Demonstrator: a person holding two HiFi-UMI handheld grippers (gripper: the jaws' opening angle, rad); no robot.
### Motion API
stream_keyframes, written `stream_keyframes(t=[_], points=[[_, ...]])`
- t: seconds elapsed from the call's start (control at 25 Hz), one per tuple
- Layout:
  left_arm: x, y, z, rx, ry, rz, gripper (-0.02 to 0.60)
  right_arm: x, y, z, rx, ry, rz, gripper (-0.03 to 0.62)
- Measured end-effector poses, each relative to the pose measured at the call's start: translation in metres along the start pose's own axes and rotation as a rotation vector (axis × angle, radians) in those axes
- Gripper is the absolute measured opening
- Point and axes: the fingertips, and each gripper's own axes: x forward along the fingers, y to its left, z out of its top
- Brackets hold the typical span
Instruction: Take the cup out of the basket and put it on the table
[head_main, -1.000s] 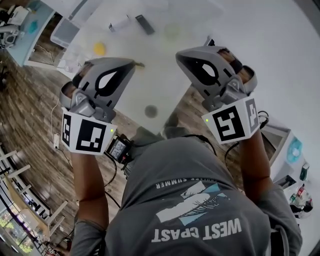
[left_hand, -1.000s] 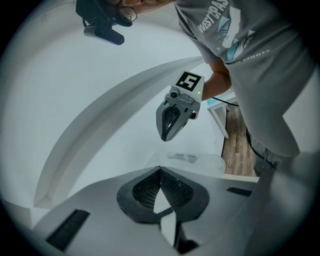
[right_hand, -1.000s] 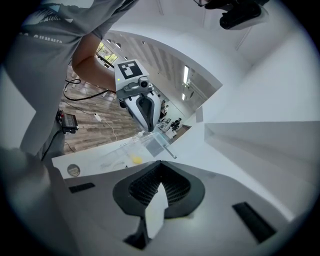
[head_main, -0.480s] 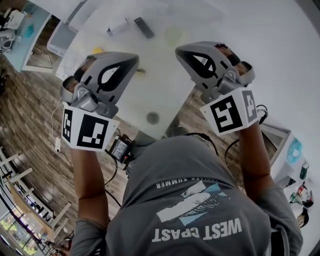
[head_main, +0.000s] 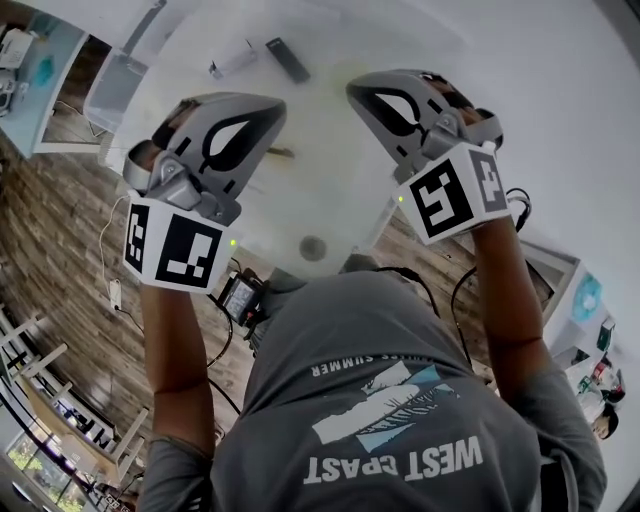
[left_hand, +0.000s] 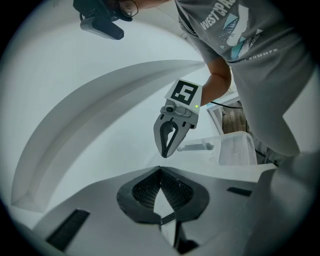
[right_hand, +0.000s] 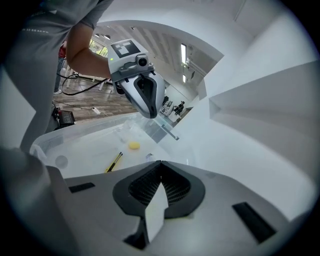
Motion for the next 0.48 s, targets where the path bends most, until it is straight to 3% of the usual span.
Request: stream_keyframes(t=[0.48], points=[[0.028, 0.002, -0.009, -0.018, -0.019, -0.089, 0.009, 0.029, -0.002, -0.036, 0.071, 0.105, 0.051, 0.012]])
